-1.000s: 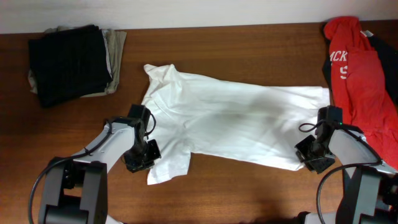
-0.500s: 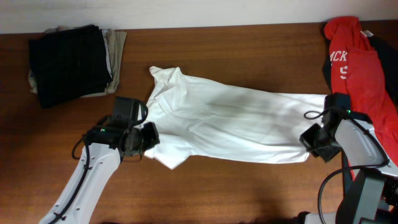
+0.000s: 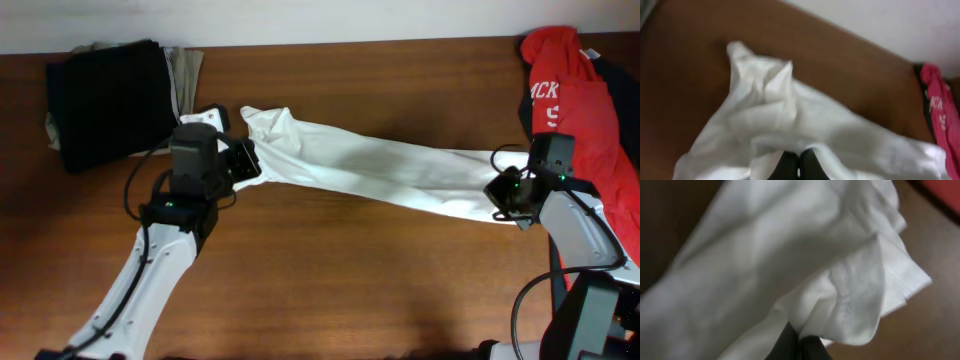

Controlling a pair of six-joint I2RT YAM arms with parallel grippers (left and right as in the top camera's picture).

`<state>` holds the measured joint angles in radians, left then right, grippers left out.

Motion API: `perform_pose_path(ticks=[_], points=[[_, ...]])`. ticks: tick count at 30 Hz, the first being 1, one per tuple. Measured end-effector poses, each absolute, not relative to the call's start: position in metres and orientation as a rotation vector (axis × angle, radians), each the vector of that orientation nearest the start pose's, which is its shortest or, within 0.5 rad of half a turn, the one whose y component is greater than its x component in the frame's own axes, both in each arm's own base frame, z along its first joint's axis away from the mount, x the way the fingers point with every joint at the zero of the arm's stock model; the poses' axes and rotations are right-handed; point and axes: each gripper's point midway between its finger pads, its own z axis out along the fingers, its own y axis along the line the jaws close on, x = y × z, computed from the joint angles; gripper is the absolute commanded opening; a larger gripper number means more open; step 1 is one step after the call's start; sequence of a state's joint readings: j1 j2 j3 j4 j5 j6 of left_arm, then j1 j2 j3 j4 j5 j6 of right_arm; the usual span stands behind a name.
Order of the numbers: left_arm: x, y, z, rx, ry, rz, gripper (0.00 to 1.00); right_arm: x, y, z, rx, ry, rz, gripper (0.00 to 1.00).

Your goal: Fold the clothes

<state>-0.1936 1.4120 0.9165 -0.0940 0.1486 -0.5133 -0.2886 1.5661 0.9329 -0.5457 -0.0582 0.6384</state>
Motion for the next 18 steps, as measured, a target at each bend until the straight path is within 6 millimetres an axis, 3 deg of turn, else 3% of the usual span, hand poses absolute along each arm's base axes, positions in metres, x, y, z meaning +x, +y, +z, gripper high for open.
perform_pose_path(ticks=[4, 6, 10, 15, 18], points=[[0.428, -0.109, 0.158, -0.266, 2.189, -0.559, 0.01, 0.352, -0.093, 0.062, 1.177, 2.409, 0.195, 0.04], [0.438, -0.111, 0.137, -0.273, 2.210, -0.550, 0.01, 0.361, -0.095, 0.067, 1.154, 2.372, 0.206, 0.04], [0.454, -0.113, 0.113, -0.274, 2.203, -0.548, 0.01, 0.381, -0.100, 0.081, 1.101, 2.285, 0.226, 0.04], [0.461, -0.111, 0.093, -0.291, 2.218, -0.517, 0.01, 0.389, -0.105, 0.087, 1.069, 2.250, 0.212, 0.04], [0.465, -0.102, 0.084, -0.320, 2.218, -0.452, 0.17, 0.387, -0.110, 0.087, 1.076, 2.244, 0.172, 0.04]])
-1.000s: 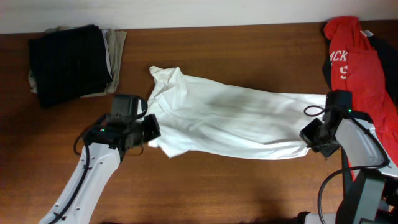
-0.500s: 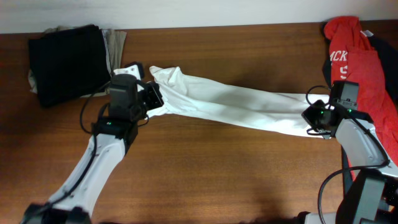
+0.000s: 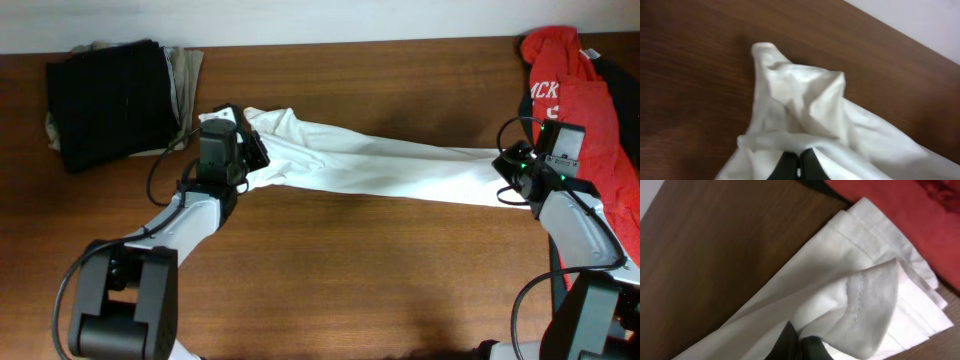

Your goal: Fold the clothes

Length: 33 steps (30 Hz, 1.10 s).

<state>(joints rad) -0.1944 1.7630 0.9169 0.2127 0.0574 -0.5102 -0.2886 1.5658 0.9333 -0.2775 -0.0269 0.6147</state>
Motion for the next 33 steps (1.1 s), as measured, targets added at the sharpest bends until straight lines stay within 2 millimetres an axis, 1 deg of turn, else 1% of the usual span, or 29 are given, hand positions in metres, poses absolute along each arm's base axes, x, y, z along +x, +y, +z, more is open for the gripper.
perform_pose_path(ticks=[1, 2, 3, 4, 5, 6, 7, 8, 9, 11, 13, 14, 15, 16, 17, 18, 19, 20, 21, 22, 23, 24, 25, 26, 28, 29, 30, 31, 33], points=[[0.467, -0.099, 0.083, -0.329, 2.209, -0.437, 0.20, 0.387, -0.111, 0.087, 1.075, 2.244, 0.165, 0.04], [0.471, -0.097, 0.083, -0.339, 2.193, -0.423, 0.30, 0.387, -0.111, 0.087, 1.075, 2.244, 0.161, 0.04], [0.473, -0.096, 0.081, -0.342, 2.183, -0.418, 0.35, 0.387, -0.112, 0.087, 1.073, 2.243, 0.157, 0.04], [0.476, -0.095, 0.079, -0.348, 2.174, -0.412, 0.40, 0.388, -0.112, 0.086, 1.068, 2.243, 0.154, 0.07], [0.478, -0.095, 0.076, -0.345, 2.169, -0.404, 0.49, 0.388, -0.113, 0.086, 1.063, 2.246, 0.152, 0.20], [0.481, -0.094, 0.073, -0.346, 2.159, -0.398, 0.67, 0.389, -0.113, 0.084, 1.056, 2.251, 0.147, 0.50], [0.484, -0.094, 0.071, -0.334, 2.153, -0.390, 0.74, 0.389, -0.114, 0.082, 1.044, 2.259, 0.137, 0.91], [0.486, -0.094, 0.068, -0.307, 2.147, -0.374, 0.76, 0.389, -0.115, 0.081, 1.028, 2.269, 0.121, 0.99], [0.486, -0.094, 0.068, -0.289, 2.146, -0.363, 0.80, 0.388, -0.115, 0.081, 1.002, 2.279, 0.109, 0.99], [0.488, -0.092, 0.068, -0.227, 2.155, -0.322, 0.81, 0.384, -0.116, 0.081, 0.945, 2.341, 0.066, 0.99], [0.487, -0.087, 0.070, -0.208, 2.182, -0.292, 0.81, 0.377, -0.118, 0.088, 0.936, 2.405, 0.013, 0.99], [0.483, -0.082, 0.070, -0.210, 2.224, -0.273, 0.81, 0.372, -0.120, 0.095, 0.949, 2.446, -0.020, 0.99], [0.481, -0.076, 0.075, -0.212, 2.243, -0.256, 0.81, 0.374, -0.124, 0.110, 0.939, 2.451, -0.049, 0.99], [0.477, -0.070, 0.086, -0.211, 2.267, -0.236, 0.77, 0.378, -0.127, 0.123, 0.925, 2.445, -0.061, 0.99], [0.476, -0.065, 0.103, -0.202, 2.260, -0.222, 0.66, 0.379, -0.127, 0.138, 0.901, 2.456, -0.067, 1.00], [0.474, -0.062, 0.117, -0.195, 2.262, -0.213, 0.60, 0.382, -0.126, 0.147, 0.880, 2.458, -0.055, 0.96], [0.469, -0.061, 0.132, -0.180, 2.267, -0.209, 0.42, 0.385, -0.124, 0.155, 0.859, 2.455, -0.037, 0.83], [0.464, -0.065, 0.151, -0.150, 2.262, -0.224, 0.36, 0.390, -0.117, 0.161, 0.823, 2.460, 0.018, 0.74], [0.462, -0.069, 0.158, -0.135, 2.256, -0.240, 0.29, 0.390, -0.111, 0.160, 0.801, 2.473, 0.059, 0.66], [0.458, -0.078, 0.164, -0.095, 2.264, -0.274, 0.22, 0.391, -0.103, 0.158, 0.787, 2.487, 0.110, 0.63], [0.455, -0.085, 0.163, -0.064, 2.278, -0.301, 0.17, 0.392, -0.098, 0.156, 0.768, 2.501, 0.143, 0.63], [0.451, -0.099, 0.154, -0.025, 2.309, -0.349, 0.09, 0.393, -0.090, 0.151, 0.751, 2.522, 0.184, 0.63], [0.448, -0.112, 0.141, 0.010, 2.344, -0.388, 0.04, 0.394, -0.084, 0.144, 0.742, 2.544, 0.205, 0.63], [0.447, -0.118, 0.132, 0.023, 2.369, -0.406, 0.01, 0.394, -0.081, 0.139, 0.737, 2.560, 0.217, 0.63], [0.442, -0.133, 0.105, 0.070, 2.432, -0.430, 0.01, 0.394, -0.070, 0.124, 0.722, 2.607, 0.244, 0.62], [0.439, -0.141, 0.088, 0.087, 2.473, -0.444, 0.01, 0.392, -0.062, 0.110, 0.715, 2.647, 0.257, 0.56], [0.436, -0.146, 0.074, 0.100, 2.507, -0.454, 0.01, 0.390, -0.057, 0.098, 0.715, 2.682, 0.267, 0.52], [0.434, -0.149, 0.064, 0.105, 2.531, -0.460, 0.01, 0.388, -0.054, 0.090, 0.717, 2.706, 0.272, 0.51], [0.435, -0.148, 0.054, 0.101, 2.546, -0.459, 0.01, 0.386, -0.053, 0.078, 0.718, 2.741, 0.274, 0.51]])
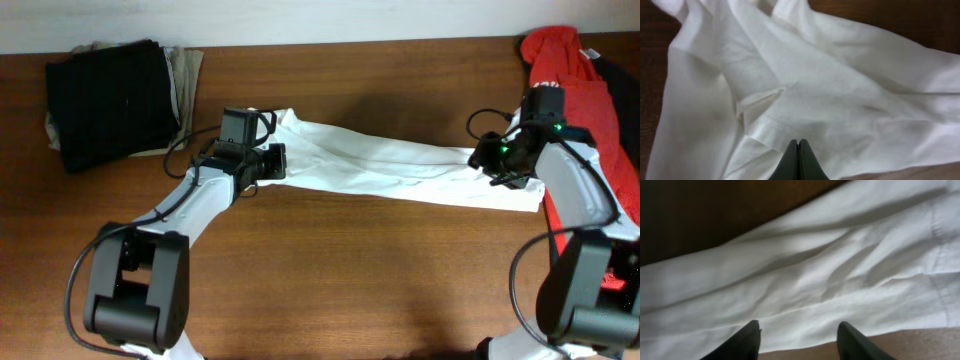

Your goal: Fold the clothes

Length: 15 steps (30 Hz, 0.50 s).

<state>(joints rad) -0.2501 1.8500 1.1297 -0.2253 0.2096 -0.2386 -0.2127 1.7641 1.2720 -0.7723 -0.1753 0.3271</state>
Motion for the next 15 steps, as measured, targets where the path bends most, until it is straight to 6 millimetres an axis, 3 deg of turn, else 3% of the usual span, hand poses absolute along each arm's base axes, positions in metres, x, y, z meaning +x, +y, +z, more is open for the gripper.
perform_pose_path(ticks=[5, 9, 13, 15], points=[[0.440, -0.130, 0.043, 0.049, 2.566, -0.416, 0.01, 0.382, -0.052, 0.049, 0.751, 2.814, 0.271, 0.51], [0.445, -0.106, 0.021, -0.025, 2.598, -0.359, 0.01, 0.376, -0.058, 0.025, 0.780, 2.873, 0.215, 0.52], [0.448, -0.100, 0.003, -0.046, 2.617, -0.356, 0.01, 0.374, -0.062, 0.018, 0.790, 2.889, 0.170, 0.52], [0.449, -0.099, 0.003, -0.049, 2.616, -0.360, 0.01, 0.373, -0.064, 0.018, 0.792, 2.890, 0.155, 0.44]])
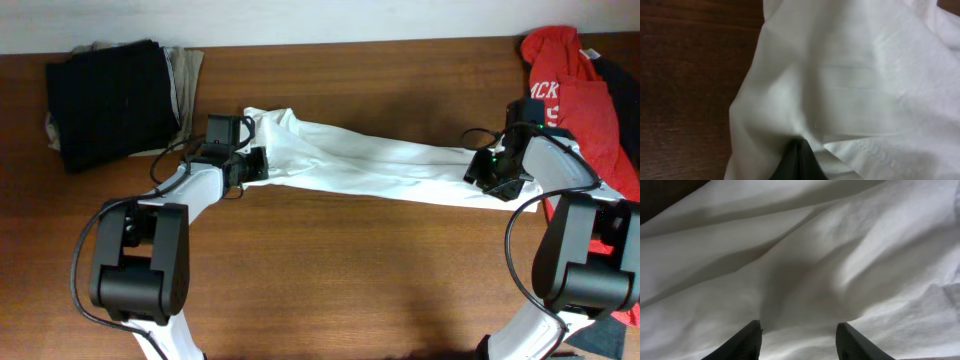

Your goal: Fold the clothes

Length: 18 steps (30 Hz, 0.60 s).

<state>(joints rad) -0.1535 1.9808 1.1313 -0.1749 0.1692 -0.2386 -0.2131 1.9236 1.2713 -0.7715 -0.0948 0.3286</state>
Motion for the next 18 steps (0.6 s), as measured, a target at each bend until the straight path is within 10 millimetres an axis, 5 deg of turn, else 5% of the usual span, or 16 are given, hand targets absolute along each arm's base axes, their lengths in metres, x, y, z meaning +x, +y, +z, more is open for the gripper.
perform_pose_path(ticks=[4, 13, 18], points=[[0.453, -0.087, 0.003, -0.089, 2.614, -0.344, 0.01, 0.370, -0.072, 0.017, 0.795, 2.896, 0.080, 0.32], [0.441, 0.035, -0.001, -0.553, 2.660, -0.209, 0.01, 0.370, -0.077, 0.017, 0.765, 2.899, 0.034, 0.28], [0.422, 0.074, 0.004, -0.715, 2.659, -0.137, 0.01, 0.366, -0.073, 0.017, 0.763, 2.920, 0.058, 0.24]])
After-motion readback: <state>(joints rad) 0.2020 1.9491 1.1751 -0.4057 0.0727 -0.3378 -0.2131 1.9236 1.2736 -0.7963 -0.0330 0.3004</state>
